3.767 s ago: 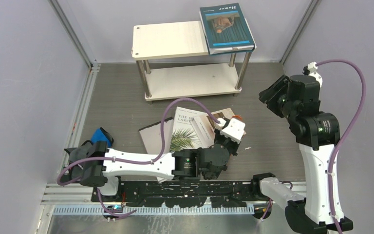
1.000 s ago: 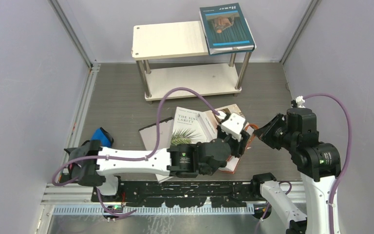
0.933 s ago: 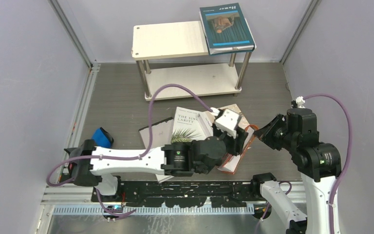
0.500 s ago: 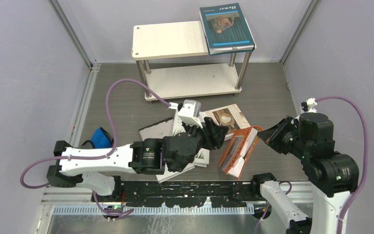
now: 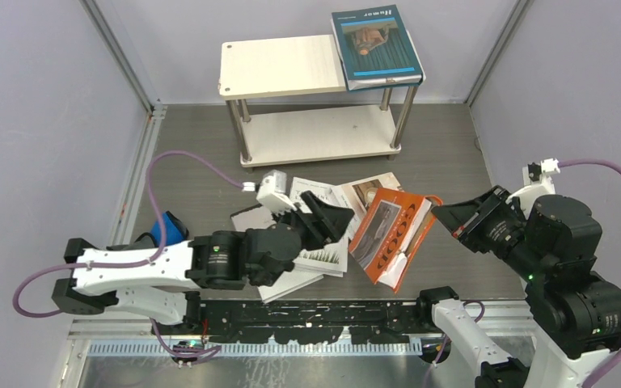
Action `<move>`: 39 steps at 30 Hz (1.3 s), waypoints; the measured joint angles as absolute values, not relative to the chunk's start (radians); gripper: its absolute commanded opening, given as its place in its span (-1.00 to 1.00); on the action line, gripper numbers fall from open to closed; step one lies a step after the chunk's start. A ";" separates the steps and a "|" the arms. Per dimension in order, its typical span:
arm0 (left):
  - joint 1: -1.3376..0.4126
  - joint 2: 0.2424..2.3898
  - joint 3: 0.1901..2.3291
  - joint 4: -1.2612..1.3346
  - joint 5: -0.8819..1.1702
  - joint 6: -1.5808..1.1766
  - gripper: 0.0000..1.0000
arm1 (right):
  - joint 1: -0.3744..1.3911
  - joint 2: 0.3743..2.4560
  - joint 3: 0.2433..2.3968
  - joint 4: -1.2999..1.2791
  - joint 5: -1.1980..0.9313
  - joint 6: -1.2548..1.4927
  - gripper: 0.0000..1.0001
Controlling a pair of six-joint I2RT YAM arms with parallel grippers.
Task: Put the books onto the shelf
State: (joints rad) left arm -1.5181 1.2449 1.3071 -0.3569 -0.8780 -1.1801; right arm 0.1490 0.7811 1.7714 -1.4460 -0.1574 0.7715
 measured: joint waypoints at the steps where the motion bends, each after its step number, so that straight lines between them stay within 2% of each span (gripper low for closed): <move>1: -1.508 1.217 1.285 -0.356 -0.875 -1.223 0.38 | 0.149 0.781 1.775 -1.435 -0.162 0.776 -0.98; 9: -1.382 1.062 1.106 -0.324 -0.782 -1.492 0.49 | 0.149 0.783 1.777 -1.272 -0.178 0.823 -0.98; 21: -1.271 1.016 1.100 -0.288 -0.633 -1.667 0.61 | 0.149 0.886 1.780 -0.949 -0.232 0.929 -0.98; 22: -1.267 1.013 1.100 -0.280 -0.625 -1.677 0.83 | 0.149 0.897 1.780 -0.924 -0.239 0.942 -0.98; 25: -1.257 1.010 1.093 -0.260 -0.605 -1.710 0.99 | 0.149 0.917 1.780 -0.867 -0.255 0.973 -0.98; 39: -1.254 1.042 1.042 -0.056 -0.627 -1.799 0.99 | 0.149 0.920 1.769 -0.706 -0.308 1.087 -0.98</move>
